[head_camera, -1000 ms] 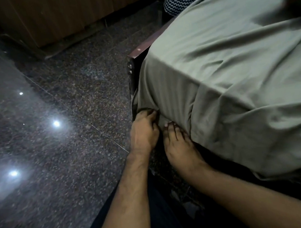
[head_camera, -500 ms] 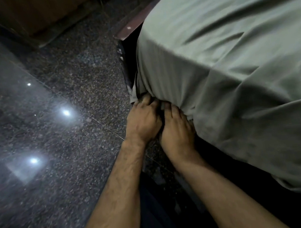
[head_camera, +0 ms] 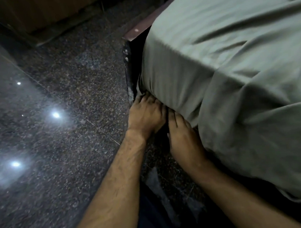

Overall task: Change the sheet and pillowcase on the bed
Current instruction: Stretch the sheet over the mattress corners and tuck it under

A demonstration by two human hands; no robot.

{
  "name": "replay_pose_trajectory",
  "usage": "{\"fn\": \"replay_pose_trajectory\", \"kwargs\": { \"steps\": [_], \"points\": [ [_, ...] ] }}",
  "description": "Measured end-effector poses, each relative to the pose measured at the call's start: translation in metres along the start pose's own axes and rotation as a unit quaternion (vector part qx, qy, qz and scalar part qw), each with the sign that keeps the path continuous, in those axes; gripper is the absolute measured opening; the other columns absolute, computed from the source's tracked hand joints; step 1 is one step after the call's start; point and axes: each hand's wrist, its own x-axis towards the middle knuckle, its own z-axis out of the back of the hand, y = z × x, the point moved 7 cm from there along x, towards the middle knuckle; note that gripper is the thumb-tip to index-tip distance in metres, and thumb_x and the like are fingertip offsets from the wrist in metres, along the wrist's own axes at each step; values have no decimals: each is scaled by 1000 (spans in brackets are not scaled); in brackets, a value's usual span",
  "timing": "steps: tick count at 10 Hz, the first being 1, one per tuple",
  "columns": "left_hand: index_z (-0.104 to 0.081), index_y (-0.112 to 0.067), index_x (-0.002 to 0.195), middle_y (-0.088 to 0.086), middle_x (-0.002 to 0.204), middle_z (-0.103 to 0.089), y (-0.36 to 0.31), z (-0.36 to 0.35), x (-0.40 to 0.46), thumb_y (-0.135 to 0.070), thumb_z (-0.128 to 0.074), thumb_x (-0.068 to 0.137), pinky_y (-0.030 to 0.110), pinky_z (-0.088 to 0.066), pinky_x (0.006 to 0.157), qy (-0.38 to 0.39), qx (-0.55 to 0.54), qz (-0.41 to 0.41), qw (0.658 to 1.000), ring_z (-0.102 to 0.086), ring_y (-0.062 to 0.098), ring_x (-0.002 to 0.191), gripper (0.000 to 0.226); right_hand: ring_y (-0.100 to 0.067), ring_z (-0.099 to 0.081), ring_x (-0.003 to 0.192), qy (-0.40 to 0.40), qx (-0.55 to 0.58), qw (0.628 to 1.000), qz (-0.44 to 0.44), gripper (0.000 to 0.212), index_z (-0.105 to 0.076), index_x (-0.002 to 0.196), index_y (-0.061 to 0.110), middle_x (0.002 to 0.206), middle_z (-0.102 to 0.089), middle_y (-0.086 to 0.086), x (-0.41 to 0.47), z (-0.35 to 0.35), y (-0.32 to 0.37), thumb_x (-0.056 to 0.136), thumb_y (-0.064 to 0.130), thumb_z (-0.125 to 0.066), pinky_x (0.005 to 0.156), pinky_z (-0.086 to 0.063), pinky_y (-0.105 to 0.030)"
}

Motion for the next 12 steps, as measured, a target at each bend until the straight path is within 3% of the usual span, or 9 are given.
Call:
{"fn": "replay_pose_trajectory", "kwargs": {
  "steps": [1, 3, 4, 5, 6, 7, 8, 9, 12],
  "points": [
    [-74, -11, 74, 13, 80, -73, 0, -6, 11, -28, -57, 86, 41, -51, 87, -7, -50, 29, 998, -69, 34, 85, 27, -35, -45, 130, 63, 67, 996, -8, 44, -40, 143, -5, 143, -47, -24, 19, 0, 6, 102, 10, -37, 99, -28, -1],
    [-71, -14, 106, 13, 107, -70, 12, 24, -8, -28, -52, 97, 43, -51, 76, 38, -107, 37, 993, -65, 37, 101, 25, -40, -41, 132, 137, 171, 976, -8, 45, -36, 145, -6, 145, -42, -28, 22, 3, 8, 101, 2, -42, 101, -28, -31],
    [-70, -24, 108, 5, 106, -70, 28, 43, -29, -34, -45, 89, 43, -54, 71, -30, -133, 90, 987, -65, 32, 98, 33, -35, -39, 139, 149, 94, 984, -19, 63, -26, 153, 4, 154, -35, -20, 9, 15, 11, 100, 22, -54, 115, -32, -40],
    [-74, -18, 96, 6, 81, -65, 34, 59, -42, -33, -47, 86, 41, -47, 63, -121, -105, 100, 982, -60, 32, 82, 32, -32, -55, 122, 131, 92, 986, -56, 46, -44, 143, 11, 139, -52, -14, 10, 33, 14, 103, 33, -49, 94, -45, -35],
    [-68, -13, 117, 10, 101, -61, 51, 59, -45, -17, -62, 90, 44, -49, 77, -179, -117, 136, 967, -56, 31, 94, 28, -30, -65, 100, 109, 90, 988, -69, 28, -59, 119, 14, 113, -66, -12, 15, 48, 17, 106, 32, -43, 68, -38, -32],
    [-54, -11, 138, 8, 127, -56, 46, 35, -39, -18, -61, 95, 40, -48, 97, -130, -187, 115, 967, -54, 28, 115, 45, -30, -64, 102, 112, 103, 984, -87, 29, -60, 118, 17, 113, -65, -10, 15, 51, 20, 106, 36, -41, 67, -35, -32],
    [-58, -6, 137, 10, 130, -61, 43, 18, -32, -18, -51, 98, 38, -47, 103, -134, -272, 122, 945, -57, 25, 120, 41, -27, -62, 104, 109, 117, 983, -86, 26, -61, 117, 19, 117, -62, -8, 8, 60, 32, 105, 35, -44, 71, -37, -32],
    [-65, -17, 131, 8, 118, -69, 48, 3, -27, -20, -56, 93, 37, -51, 97, -121, -352, 183, 910, -64, 24, 110, 38, -23, -65, 99, -3, 147, 988, -52, 22, -61, 119, 22, 116, -63, -2, 9, 84, 46, 102, 22, -47, 71, -45, -33],
    [-56, -32, 142, -1, 110, -59, 76, 1, -49, -25, -46, 100, 18, -42, 93, -87, -262, 130, 952, -43, 4, 102, 43, -19, -42, 141, -22, 200, 976, 82, 59, -46, 147, 10, 154, -45, -6, 39, 8, 47, 90, 9, -33, 116, -36, -35]
  ]
}}
